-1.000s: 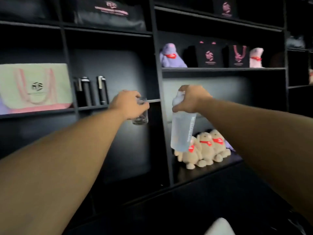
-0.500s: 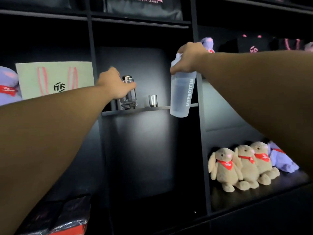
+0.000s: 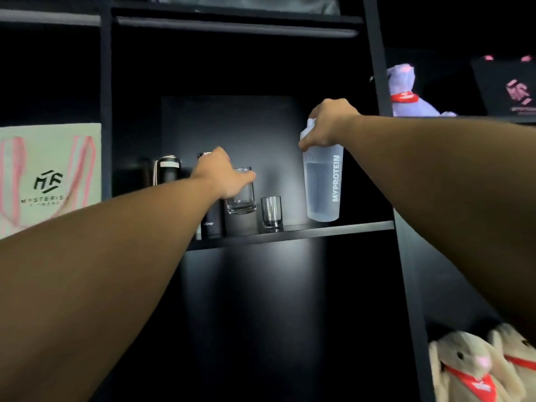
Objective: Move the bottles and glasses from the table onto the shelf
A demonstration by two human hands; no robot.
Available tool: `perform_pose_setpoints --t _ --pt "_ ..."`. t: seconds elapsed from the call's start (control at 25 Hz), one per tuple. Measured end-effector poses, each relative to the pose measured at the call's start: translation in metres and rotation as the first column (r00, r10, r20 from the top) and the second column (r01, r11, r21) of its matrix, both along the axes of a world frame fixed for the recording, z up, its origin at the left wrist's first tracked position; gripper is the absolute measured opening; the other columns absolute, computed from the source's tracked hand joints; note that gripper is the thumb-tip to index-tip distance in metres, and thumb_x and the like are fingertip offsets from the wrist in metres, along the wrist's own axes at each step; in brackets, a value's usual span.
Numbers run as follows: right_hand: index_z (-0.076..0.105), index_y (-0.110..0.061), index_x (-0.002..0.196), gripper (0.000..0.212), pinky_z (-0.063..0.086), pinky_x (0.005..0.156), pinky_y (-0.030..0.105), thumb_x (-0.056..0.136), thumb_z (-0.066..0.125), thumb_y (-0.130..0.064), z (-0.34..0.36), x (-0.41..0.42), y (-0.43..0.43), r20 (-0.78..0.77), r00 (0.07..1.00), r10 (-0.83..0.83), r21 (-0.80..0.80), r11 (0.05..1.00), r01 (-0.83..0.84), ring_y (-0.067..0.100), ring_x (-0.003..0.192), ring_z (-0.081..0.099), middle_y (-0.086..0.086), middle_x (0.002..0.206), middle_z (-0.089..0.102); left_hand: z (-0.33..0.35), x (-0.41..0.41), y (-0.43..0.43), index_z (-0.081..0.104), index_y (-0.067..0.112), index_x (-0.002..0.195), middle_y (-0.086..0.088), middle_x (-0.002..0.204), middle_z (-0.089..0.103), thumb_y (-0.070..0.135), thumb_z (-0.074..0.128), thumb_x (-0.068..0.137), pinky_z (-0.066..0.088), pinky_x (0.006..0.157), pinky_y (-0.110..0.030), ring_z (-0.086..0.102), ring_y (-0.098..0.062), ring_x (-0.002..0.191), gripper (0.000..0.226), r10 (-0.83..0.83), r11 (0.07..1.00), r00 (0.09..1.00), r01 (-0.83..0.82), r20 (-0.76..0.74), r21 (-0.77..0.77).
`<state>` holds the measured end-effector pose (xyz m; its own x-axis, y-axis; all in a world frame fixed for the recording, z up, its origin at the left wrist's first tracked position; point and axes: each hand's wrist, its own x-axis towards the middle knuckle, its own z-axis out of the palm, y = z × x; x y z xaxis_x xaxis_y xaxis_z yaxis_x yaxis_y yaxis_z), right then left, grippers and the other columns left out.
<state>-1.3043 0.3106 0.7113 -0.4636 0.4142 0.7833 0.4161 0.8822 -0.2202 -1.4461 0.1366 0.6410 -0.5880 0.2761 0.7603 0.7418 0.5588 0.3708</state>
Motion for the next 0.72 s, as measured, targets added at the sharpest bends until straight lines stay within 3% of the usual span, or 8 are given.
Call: perform_pose_setpoints --t 0.16,0.32,0.44,0.56,0.72 --pt "0.062 -0.015 0.121 0.077 0.06 0.075 0.037 0.056 0.085 -0.049 -0.001 -0.057 0.045 0.008 1.0 0.01 -0.009 1.0 -0.01 0.028 0.089 0.066 0.003 0.104 0.064 -0.007 -0.044 0.046 0.049 0.007 0.138 -0.012 0.128 0.06 0.058 0.069 0.083 0.046 0.081 -0.031 0.058 -0.031 0.114 0.078 0.108 0.991 0.994 -0.107 0.006 -0.082" --pt "0.056 -0.015 0.122 0.076 0.06 0.08 0.039 0.058 0.082 -0.047 -0.004 -0.101 0.074 -0.03 0.999 0.035 -0.026 0.999 -0.036 0.03 0.092 0.067 0.005 0.108 0.066 -0.013 -0.075 0.066 0.047 0.005 0.137 -0.013 0.123 0.062 0.059 0.067 0.082 0.05 0.075 -0.035 0.059 -0.03 0.097 0.08 0.185 0.97 0.983 -0.183 0.0 -0.161" --pt "0.057 -0.016 0.122 0.072 0.059 0.085 0.042 0.061 0.079 -0.045 -0.008 -0.123 0.091 -0.049 0.998 0.034 -0.045 0.998 -0.036 0.033 0.097 0.066 0.008 0.112 0.065 -0.02 -0.09 0.073 0.045 0.003 0.137 -0.014 0.127 0.061 0.058 0.069 0.083 0.041 0.07 -0.033 0.062 -0.033 0.107 0.081 0.207 0.962 0.978 -0.206 -0.013 -0.179" --pt "0.048 -0.015 0.131 0.082 0.055 0.091 0.046 0.064 0.082 -0.046 -0.012 -0.135 0.098 -0.067 0.997 0.027 -0.06 0.998 -0.032 0.038 0.109 0.062 0.013 0.123 0.058 -0.021 -0.098 0.073 0.043 0.0 0.138 -0.017 0.129 0.061 0.062 0.067 0.084 0.04 0.069 -0.033 0.062 -0.034 0.111 0.085 0.212 0.959 0.977 -0.208 0.001 -0.195" --pt "0.035 -0.018 0.141 0.094 0.045 0.099 0.051 0.07 0.081 -0.058 -0.027 -0.137 0.094 -0.101 0.995 -0.027 -0.061 0.998 0.021 0.042 0.127 0.046 0.015 0.14 0.044 -0.023 -0.095 0.065 0.032 -0.002 0.148 -0.018 0.14 0.055 0.074 0.063 0.082 0.047 0.083 -0.036 0.058 -0.037 0.123 0.105 0.217 0.953 0.976 -0.209 0.013 -0.221"
